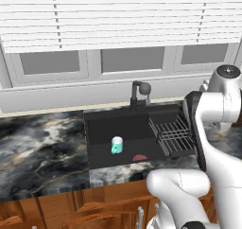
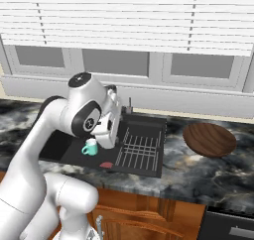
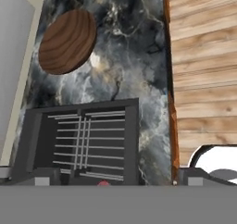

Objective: Pick the mug and place it in the sink. Pick the bowl and place it in the open cabinet and then close the cabinet.

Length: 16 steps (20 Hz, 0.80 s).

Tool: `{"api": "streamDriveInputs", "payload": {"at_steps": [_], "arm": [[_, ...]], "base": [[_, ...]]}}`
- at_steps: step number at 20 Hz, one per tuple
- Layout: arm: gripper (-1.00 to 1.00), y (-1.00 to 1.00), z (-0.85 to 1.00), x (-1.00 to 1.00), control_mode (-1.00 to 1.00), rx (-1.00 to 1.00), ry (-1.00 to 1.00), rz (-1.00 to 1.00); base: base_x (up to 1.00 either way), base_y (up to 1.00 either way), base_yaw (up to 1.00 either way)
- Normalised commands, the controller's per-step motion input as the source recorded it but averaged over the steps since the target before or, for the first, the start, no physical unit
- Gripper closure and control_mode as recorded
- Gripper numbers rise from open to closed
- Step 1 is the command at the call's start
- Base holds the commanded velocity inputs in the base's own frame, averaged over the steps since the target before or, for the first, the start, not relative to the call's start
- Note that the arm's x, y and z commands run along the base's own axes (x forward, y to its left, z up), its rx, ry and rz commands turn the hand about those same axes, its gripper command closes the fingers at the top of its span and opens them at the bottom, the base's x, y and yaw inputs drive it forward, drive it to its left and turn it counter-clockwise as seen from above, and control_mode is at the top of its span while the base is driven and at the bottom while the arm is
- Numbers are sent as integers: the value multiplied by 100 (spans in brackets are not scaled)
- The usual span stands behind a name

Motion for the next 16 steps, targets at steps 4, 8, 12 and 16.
{"api": "streamDriveInputs", "payload": {"at_steps": [4,8,12,16], "arm": [[-100,-35,0,2,-100,0,-6,-15],[-100,-26,0,20,-100,0,-4,-18],[-100,-20,0,19,-100,0,-8,-10],[-100,-26,-3,15,-100,0,-4,-6]], "base": [[0,0,0],[0,0,0],[0,0,0],[0,0,0]]}}
